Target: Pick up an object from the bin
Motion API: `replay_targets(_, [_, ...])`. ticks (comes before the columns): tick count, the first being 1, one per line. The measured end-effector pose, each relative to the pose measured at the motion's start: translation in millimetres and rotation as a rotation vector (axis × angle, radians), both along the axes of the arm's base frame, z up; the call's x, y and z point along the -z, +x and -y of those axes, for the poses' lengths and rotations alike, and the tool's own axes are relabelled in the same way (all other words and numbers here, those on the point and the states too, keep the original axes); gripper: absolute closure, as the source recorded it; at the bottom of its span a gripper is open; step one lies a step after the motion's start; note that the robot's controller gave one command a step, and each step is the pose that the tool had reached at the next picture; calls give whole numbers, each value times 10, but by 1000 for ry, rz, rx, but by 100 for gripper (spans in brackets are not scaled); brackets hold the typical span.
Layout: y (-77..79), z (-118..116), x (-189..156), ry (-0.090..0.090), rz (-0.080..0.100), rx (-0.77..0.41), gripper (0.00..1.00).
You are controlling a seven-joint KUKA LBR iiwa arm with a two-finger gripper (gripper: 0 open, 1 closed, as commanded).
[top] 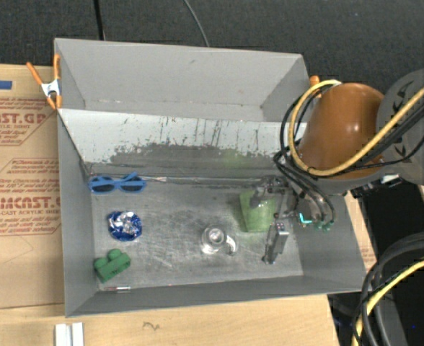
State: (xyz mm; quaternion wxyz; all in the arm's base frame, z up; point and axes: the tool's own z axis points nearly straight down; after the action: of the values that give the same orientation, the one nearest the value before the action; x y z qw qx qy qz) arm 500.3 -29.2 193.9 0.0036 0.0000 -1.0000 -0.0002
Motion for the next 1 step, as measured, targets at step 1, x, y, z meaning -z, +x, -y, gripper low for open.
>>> replay_targets(1, [432, -181, 695, 1, 4, 95, 0])
